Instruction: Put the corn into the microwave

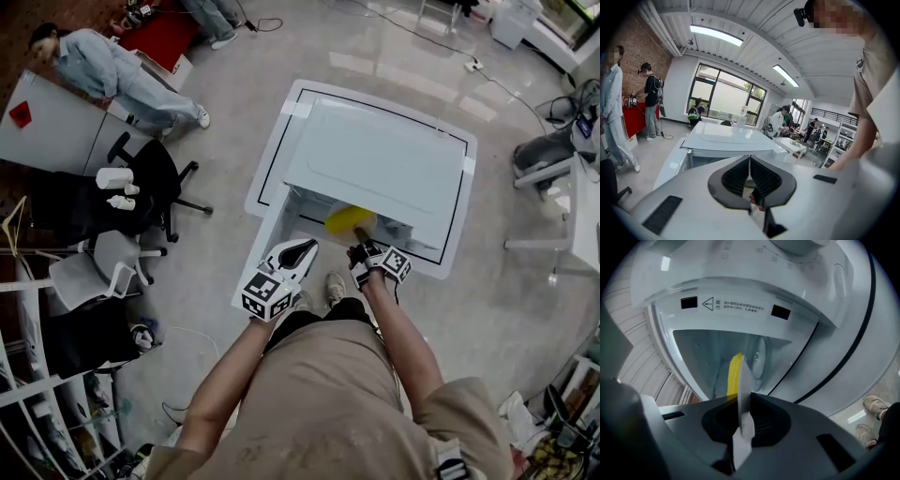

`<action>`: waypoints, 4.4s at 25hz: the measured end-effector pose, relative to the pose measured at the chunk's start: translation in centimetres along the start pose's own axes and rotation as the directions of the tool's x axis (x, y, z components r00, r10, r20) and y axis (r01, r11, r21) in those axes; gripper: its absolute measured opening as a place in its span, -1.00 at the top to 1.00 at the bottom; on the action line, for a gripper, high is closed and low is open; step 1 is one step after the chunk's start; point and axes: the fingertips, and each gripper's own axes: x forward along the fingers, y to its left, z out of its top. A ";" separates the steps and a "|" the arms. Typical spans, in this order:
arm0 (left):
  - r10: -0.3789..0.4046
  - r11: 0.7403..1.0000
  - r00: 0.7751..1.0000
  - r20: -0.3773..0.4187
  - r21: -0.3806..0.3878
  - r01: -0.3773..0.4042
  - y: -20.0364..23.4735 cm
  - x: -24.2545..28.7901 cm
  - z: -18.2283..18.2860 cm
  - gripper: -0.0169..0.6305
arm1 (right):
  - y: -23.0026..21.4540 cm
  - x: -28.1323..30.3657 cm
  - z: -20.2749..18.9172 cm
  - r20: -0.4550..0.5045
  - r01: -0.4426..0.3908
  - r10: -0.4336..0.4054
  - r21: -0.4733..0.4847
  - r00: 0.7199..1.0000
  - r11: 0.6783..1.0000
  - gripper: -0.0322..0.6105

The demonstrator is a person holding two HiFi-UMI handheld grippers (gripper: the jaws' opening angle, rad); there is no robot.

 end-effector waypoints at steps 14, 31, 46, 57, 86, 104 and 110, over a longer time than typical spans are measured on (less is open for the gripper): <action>0.022 0.999 0.999 -0.032 -0.024 -0.023 0.3 -0.4 -1.5 0.94 | -2.3 2.8 2.6 0.122 0.006 -0.018 0.093 0.992 0.996 0.81; 0.046 0.999 0.999 0.007 -0.018 -0.046 0.8 -1.5 -0.2 0.94 | -3.3 5.1 3.1 0.139 0.044 -0.067 0.162 0.988 0.986 0.81; 0.027 0.999 1.000 0.007 -0.019 -0.027 0.2 -1.9 -0.8 0.94 | -2.4 5.2 1.5 0.033 0.026 -0.029 0.088 0.999 0.996 0.32; 0.007 1.000 1.000 0.001 -0.019 -0.007 -0.4 -2.2 -1.0 0.94 | -1.6 2.2 0.2 0.051 0.106 -0.095 -0.284 0.994 0.953 0.08; -0.007 1.000 0.999 -0.046 0.001 0.007 -2.0 -2.2 -2.5 0.94 | -3.4 3.3 0.2 0.228 0.341 -0.550 -0.933 0.803 0.111 0.00; 0.007 1.000 0.998 -0.058 -0.001 -0.007 -1.7 -1.7 -2.7 0.94 | -3.1 5.6 1.4 0.236 0.385 -0.581 -0.911 0.779 0.146 0.01; 0.018 1.000 0.998 -0.059 -0.004 -0.018 -1.3 -1.7 -2.6 0.94 | -3.0 5.7 2.5 0.277 0.426 -0.582 -0.895 0.764 0.134 0.01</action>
